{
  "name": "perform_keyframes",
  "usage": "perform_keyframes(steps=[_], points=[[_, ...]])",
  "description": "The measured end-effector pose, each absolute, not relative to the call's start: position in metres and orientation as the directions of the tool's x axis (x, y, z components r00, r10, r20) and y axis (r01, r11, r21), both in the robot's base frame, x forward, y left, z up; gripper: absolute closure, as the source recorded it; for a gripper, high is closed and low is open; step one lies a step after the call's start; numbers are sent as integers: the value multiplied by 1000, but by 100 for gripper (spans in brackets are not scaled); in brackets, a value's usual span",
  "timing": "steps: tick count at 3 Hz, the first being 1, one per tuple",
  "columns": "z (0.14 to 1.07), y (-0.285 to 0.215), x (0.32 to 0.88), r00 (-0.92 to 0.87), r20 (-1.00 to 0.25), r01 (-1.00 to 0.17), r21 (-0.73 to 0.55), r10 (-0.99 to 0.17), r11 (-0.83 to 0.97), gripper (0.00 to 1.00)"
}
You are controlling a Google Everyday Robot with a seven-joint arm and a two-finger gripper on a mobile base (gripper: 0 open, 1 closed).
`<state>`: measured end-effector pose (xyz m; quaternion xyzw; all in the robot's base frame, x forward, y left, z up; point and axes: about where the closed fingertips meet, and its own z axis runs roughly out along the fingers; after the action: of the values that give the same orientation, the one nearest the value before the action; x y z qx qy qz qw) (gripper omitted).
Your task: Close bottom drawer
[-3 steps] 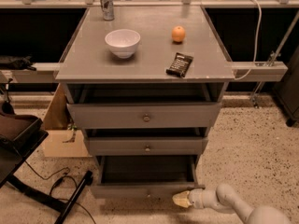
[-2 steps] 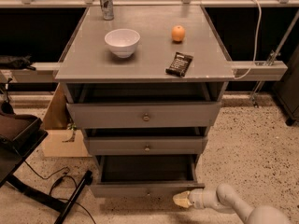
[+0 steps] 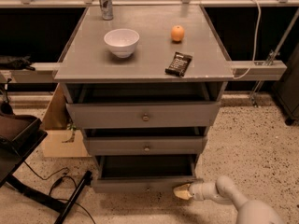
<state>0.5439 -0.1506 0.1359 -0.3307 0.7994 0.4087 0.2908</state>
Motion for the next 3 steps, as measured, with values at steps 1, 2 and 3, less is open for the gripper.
perform_keyframes(steps=[1,2,3], points=[[136,-151,547,-612,-736,-766,460,-290,449,100],[141,-157,574,-604,-744,-765,442,-286,468,100],[142,-158,575,-603,-745,-765,439,-285,471,100]])
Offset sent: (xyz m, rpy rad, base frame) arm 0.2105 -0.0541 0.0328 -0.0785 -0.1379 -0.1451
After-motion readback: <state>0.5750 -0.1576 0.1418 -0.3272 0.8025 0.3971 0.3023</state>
